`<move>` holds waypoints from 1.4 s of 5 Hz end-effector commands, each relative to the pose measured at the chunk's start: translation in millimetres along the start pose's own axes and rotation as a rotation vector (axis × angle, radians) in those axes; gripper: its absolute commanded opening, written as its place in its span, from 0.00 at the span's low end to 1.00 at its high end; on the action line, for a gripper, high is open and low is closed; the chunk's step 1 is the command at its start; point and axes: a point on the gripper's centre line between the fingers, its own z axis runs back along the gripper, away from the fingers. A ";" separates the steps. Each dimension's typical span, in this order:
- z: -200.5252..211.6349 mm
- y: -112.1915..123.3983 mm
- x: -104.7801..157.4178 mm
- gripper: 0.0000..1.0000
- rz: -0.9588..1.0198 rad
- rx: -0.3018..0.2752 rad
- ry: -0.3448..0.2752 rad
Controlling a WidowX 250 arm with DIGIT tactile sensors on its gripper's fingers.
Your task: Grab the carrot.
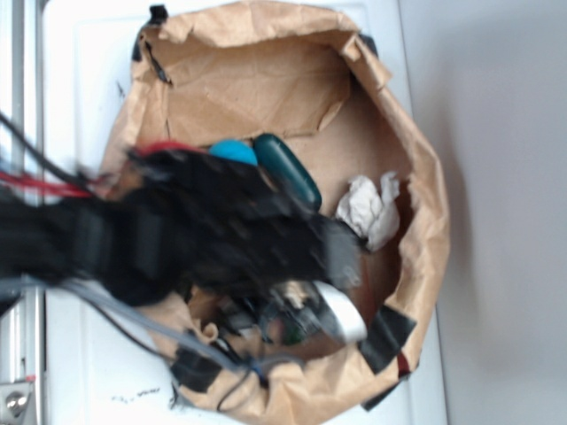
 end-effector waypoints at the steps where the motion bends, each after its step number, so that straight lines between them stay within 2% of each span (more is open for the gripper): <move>1: 138.0 18.4 24.6 0.00 0.092 0.203 -0.301; 2: 162.2 4.3 29.1 0.00 0.070 0.233 -0.317; 3: 165.2 2.5 35.3 0.00 0.049 0.234 -0.309; 7: 175.3 9.1 62.3 0.00 0.075 0.246 -0.280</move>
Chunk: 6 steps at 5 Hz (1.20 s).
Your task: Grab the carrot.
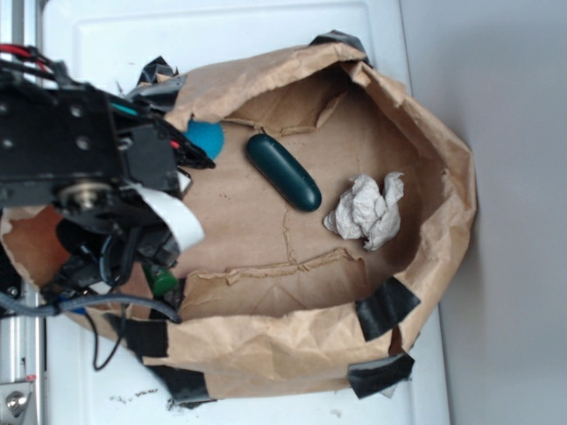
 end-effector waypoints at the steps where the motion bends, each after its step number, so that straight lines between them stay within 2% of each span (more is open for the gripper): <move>1: 154.0 44.4 108.3 0.00 0.013 0.297 -0.423; 6: 158.3 46.1 117.0 0.00 0.011 0.282 -0.417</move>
